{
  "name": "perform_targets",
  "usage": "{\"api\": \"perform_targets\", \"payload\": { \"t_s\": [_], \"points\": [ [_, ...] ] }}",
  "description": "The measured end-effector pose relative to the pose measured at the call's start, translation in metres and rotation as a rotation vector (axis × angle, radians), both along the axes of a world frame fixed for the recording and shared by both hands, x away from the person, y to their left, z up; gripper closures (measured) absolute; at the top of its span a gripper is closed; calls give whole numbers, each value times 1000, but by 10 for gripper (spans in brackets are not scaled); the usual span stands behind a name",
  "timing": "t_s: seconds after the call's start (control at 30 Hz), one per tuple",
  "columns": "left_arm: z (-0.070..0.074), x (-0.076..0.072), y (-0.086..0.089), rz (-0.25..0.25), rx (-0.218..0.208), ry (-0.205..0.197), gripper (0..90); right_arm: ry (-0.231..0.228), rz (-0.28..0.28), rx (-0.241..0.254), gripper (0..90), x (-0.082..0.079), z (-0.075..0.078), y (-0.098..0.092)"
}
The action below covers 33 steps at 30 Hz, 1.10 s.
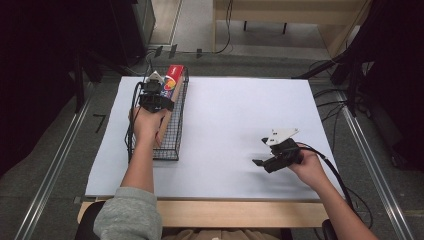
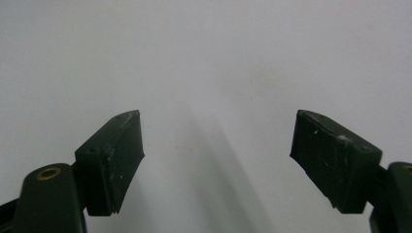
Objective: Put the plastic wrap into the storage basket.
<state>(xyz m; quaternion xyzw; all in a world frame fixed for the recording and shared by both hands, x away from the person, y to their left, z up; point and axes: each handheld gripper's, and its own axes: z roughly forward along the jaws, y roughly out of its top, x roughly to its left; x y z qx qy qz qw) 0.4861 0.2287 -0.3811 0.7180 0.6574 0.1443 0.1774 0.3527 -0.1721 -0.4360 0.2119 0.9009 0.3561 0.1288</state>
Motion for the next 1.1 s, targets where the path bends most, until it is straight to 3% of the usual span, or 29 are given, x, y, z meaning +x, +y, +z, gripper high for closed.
{"api": "perform_targets", "payload": {
  "t_s": [0.37,0.57,0.67,0.73,0.87,1.1],
  "points": [
    [-22,5,-6,17,-25,41,394,0,-1,-6,200,0,-1,1],
    [-26,4,-8,18,-36,43,393,-6,3,-11,200,0,-1,1],
    [-29,4,-7,4,-64,87,386,-9,3,-11,200,0,0,1],
    [-31,3,-9,-17,-46,105,374,-6,5,-13,200,-1,-1,1],
    [-27,0,-12,-38,-14,98,359,-9,7,-12,200,-1,0,1],
    [-10,-8,-8,-61,-31,62,335,-10,7,-12,200,-2,0,0]
  ]
}}
